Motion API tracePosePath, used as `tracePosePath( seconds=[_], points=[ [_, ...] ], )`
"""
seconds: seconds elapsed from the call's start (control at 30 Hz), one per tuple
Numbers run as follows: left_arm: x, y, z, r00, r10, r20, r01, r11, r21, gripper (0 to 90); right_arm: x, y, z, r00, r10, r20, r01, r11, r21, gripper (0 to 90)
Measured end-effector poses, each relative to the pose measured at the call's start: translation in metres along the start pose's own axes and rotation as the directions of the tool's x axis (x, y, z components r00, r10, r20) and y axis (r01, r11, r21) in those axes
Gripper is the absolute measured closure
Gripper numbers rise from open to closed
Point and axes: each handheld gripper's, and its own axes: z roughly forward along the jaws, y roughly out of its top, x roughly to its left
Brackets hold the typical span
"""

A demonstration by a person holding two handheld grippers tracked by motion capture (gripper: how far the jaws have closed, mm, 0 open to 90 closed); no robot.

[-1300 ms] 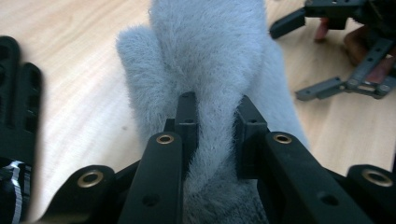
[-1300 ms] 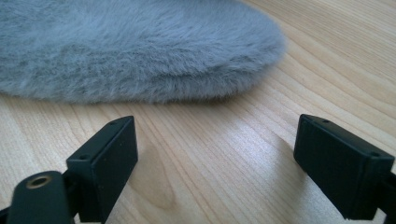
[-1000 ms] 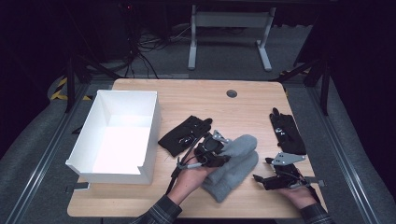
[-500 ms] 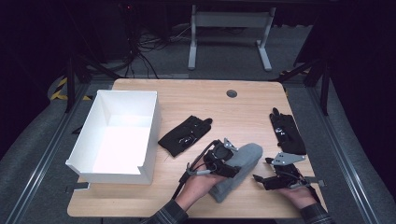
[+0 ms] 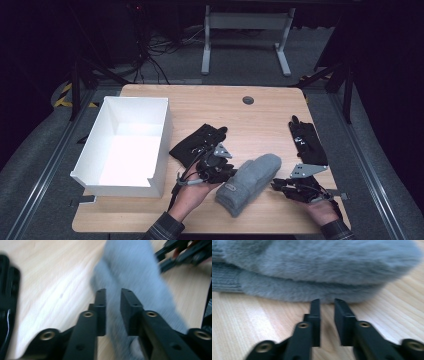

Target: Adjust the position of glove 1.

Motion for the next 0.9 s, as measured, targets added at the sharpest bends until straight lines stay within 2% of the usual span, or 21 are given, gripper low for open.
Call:
tracePosePath(
  seconds=[0.07, 0.13, 0.27, 0.5, 0.7, 0.9],
  points=[
    [0.001, -0.006, 0.001, 0.9999, 0.008, 0.014, -0.008, 0.9999, -0.01, 81.1, 0.002, 0.002, 0.003, 0.9999, 0.0, -0.011, 0.001, 1.0, 0.006, 87.1],
    [-0.001, -0.011, 0.002, 0.9996, 0.015, 0.026, -0.015, 0.9999, 0.001, 81.2, 0.002, 0.004, 0.005, 0.9997, 0.0, -0.023, 0.0, 1.0, 0.002, 90.0],
    [-0.002, -0.013, 0.001, 0.9993, 0.015, 0.034, -0.015, 0.9999, -0.008, 81.1, 0.002, 0.009, 0.012, 0.9994, 0.007, -0.035, -0.007, 1.0, 0.001, 90.0],
    [-0.006, -0.018, -0.004, 0.9986, 0.021, 0.049, -0.02, 0.9997, -0.013, 80.7, -0.001, 0.021, 0.028, 0.9995, -0.016, -0.027, 0.016, 1.0, 0.016, 90.0],
    [-0.01, -0.023, -0.008, 0.9987, 0.019, 0.048, -0.018, 0.9998, -0.012, 80.3, -0.004, 0.031, 0.04, 0.9991, -0.025, -0.033, 0.025, 1.0, 0.003, 90.0],
    [-0.012, -0.028, -0.011, 0.9988, 0.019, 0.045, -0.019, 0.9998, -0.007, 77.8, -0.003, 0.047, 0.058, 0.9975, -0.055, -0.044, 0.055, 0.998, 0.0, 90.0]
  ],
)
